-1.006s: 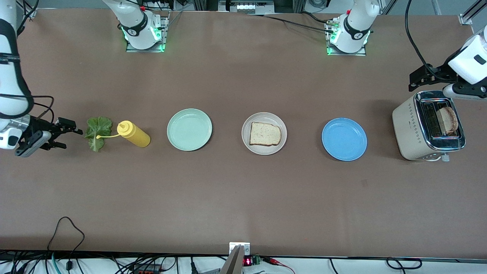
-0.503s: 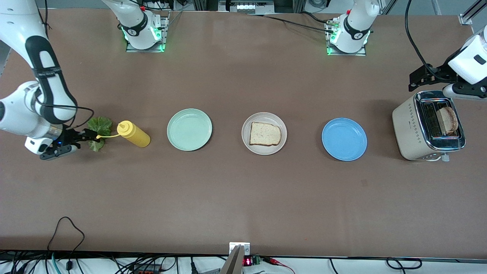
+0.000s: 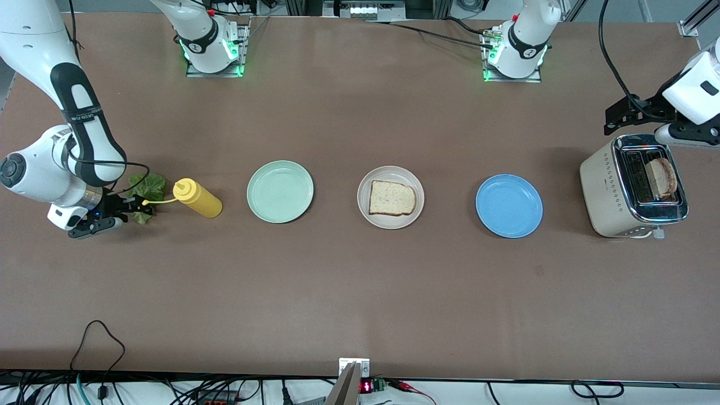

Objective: Make sandwich in beige plate with both arms
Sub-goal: 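Grasp the lettuce leaf stem with the right gripper and lift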

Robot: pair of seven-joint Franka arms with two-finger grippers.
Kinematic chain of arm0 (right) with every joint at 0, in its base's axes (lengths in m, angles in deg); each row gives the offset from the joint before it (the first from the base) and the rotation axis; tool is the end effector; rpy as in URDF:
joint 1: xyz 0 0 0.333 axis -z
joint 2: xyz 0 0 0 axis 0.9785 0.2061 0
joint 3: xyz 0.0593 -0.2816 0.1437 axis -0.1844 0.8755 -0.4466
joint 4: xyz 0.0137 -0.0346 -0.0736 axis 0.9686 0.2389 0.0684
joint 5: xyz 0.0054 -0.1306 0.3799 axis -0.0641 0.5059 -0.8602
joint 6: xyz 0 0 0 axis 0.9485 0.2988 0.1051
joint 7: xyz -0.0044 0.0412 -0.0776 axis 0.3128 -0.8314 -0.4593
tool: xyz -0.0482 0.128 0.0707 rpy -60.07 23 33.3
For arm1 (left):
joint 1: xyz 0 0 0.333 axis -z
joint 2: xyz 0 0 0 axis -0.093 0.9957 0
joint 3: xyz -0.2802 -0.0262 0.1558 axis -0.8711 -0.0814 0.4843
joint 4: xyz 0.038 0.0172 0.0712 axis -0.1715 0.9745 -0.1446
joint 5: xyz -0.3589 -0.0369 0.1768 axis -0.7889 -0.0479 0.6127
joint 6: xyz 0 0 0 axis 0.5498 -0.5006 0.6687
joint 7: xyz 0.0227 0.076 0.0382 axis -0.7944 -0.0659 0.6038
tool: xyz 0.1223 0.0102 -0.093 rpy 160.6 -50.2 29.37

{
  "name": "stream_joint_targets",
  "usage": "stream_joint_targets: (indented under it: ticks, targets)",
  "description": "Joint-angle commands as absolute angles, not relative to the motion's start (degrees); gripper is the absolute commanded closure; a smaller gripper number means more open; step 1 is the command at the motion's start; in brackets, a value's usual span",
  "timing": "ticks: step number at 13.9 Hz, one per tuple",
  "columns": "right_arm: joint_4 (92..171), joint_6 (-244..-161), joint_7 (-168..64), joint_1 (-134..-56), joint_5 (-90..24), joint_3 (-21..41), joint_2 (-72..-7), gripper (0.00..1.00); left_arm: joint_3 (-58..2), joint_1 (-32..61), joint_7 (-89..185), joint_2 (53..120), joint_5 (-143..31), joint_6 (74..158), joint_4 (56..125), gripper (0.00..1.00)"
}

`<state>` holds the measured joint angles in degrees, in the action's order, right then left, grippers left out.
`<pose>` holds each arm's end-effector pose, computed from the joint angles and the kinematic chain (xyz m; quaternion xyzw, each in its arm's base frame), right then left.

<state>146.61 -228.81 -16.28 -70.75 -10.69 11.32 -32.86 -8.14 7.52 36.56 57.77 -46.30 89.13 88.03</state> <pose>0.5953 -0.1461 0.1412 -0.9895 -0.1353 -0.0042 0.0516 0.5406 -0.0048 0.5568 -0.9982 0.0509 0.0299 0.0065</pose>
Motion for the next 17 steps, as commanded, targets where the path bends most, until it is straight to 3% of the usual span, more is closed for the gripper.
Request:
stream_joint_targets:
  ticks: [1, 5, 11, 17]
  targets:
    - [147.2, -229.3, -16.9, -71.1, -9.5, 11.5, -33.6, 0.98, -8.4, 7.4, 35.9, 58.4, -47.1, 88.1, 86.7, 0.0]
    - [146.9, -228.2, -16.5, -71.2, -9.2, 11.7, -34.6, 1.0, -8.4, 7.4, 36.0, 58.3, -47.1, 88.1, 86.7, 0.0]
    - [143.0, -219.8, -12.5, -71.1, -3.8, 11.5, -42.2, 1.0, -8.4, 7.4, 36.0, 58.3, -47.2, 88.1, 86.7, 0.0]
    - [124.9, -195.7, -2.3, -73.5, -1.5, 10.9, -43.4, 1.0, -8.4, 7.4, 36.0, 58.4, -47.2, 88.1, 86.7, 0.0]
